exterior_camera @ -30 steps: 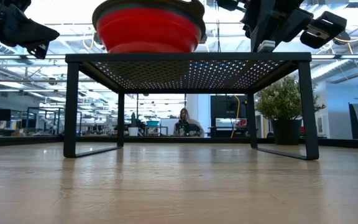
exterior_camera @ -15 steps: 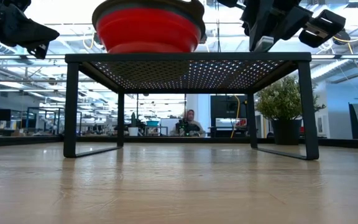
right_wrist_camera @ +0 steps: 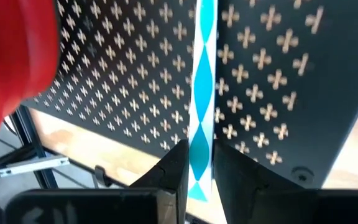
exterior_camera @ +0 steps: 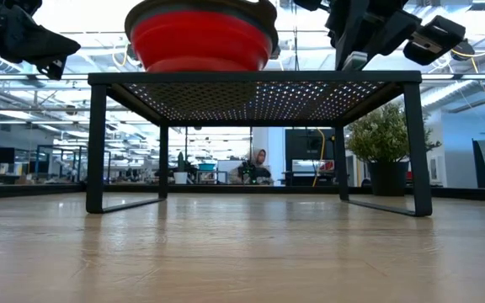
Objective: Pick & Place Fruit
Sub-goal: Put the patterned blue table knife on the shelf beside of the red colander
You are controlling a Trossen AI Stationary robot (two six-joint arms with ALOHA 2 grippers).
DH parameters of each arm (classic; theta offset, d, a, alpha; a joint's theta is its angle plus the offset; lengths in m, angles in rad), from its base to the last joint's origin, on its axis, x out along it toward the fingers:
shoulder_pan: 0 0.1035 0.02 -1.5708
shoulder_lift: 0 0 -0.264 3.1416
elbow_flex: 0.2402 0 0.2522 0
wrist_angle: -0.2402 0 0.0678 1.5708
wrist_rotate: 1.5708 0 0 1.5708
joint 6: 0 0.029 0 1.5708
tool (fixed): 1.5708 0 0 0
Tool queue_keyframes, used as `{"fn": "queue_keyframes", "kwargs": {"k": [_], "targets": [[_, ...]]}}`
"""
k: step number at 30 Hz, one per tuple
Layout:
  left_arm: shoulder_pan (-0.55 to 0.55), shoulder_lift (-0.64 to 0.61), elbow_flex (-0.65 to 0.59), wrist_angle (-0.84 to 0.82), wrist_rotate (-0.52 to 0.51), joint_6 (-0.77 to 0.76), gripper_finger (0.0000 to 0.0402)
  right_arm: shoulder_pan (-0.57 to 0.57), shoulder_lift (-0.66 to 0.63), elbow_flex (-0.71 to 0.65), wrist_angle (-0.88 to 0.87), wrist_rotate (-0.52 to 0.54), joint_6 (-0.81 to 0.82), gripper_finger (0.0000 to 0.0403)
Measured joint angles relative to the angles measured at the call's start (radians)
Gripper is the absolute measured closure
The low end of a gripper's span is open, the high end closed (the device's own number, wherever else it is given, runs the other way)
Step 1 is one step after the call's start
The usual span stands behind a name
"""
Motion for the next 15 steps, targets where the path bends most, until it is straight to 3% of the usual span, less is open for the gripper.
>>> {"fn": "queue_keyframes", "kwargs": {"k": [15], "targets": [[0.000, 0.000, 0.000, 0.000, 0.000, -0.004, 0.0382, 0.000, 0.000, 0.000, 0.001, 0.032, 0.001, 0.0342]]}}
